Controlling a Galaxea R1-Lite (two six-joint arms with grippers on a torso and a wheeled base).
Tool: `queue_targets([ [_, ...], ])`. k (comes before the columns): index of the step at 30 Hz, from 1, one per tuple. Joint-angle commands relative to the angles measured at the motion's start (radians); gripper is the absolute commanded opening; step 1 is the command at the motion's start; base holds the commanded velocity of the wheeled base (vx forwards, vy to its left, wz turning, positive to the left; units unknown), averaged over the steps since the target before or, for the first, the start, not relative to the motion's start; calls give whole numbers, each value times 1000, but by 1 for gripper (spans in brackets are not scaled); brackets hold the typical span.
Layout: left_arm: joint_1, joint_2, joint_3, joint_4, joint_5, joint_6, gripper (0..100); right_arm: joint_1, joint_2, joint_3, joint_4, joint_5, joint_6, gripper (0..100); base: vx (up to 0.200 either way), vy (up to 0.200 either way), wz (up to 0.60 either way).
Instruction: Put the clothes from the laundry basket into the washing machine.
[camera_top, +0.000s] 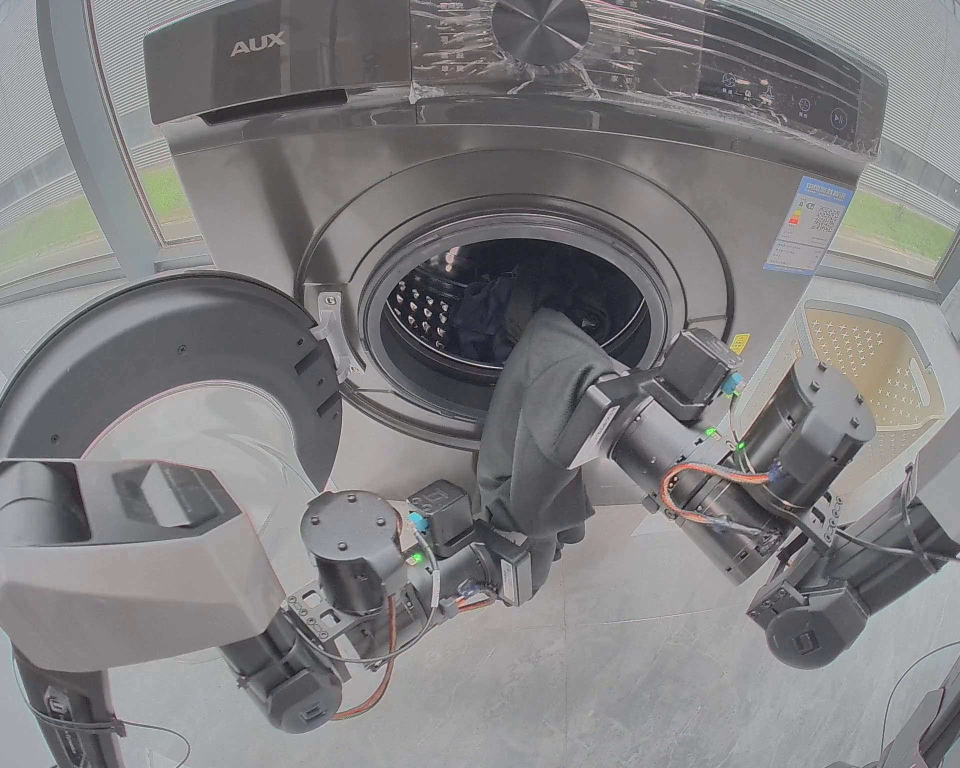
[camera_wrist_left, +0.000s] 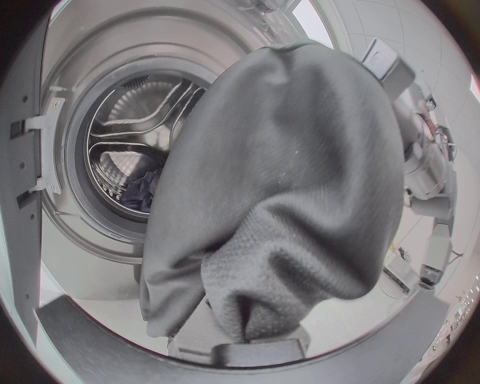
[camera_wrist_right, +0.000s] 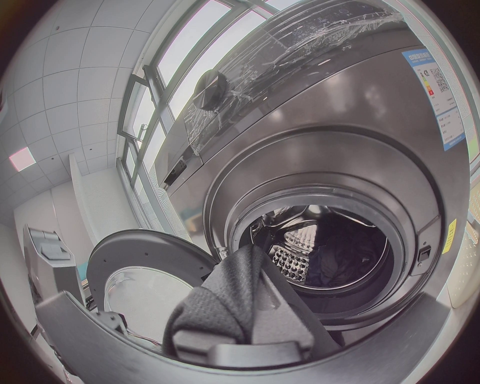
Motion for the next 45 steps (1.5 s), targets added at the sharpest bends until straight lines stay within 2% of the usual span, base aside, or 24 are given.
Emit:
queue_targets([
  [1, -40, -128, 99, -1, -10, 2, 0, 16, 50, -17, 1, 0, -1, 100, 0, 0, 0],
  [8, -38, -182, 115, -1, -12, -8, 0, -45, 86, -36, 13, -3, 3, 100, 0, 0, 0],
  [12, -21, -234, 104, -1, -13, -18, 0, -80, 86, 31, 6, -3, 3, 100, 0, 0, 0],
  [18, 20, -280, 101, -1, -12, -57, 0, -123, 43, 118, 15, -3, 1, 100, 0, 0, 0],
  [26, 13, -335, 165, -2, -12, -51, 0, -214, 52, 164, 12, -1, 1, 100, 0, 0, 0],
  [31, 19, -354, 170, -1, -15, -55, 0, -211, 55, 186, 15, 5, -4, 100, 0, 0, 0],
  [36, 19, -354, 170, -1, -15, -55, 0, -199, 58, 164, 4, 5, -5, 100, 0, 0, 0],
  [43, 6, -346, 231, -1, -13, -52, 0, -208, 55, 42, 7, -3, -4, 100, 0, 0, 0],
  [45, 6, -340, 251, -1, -13, -49, 0, -212, 50, 45, 18, 5, -7, 100, 0, 0, 0],
])
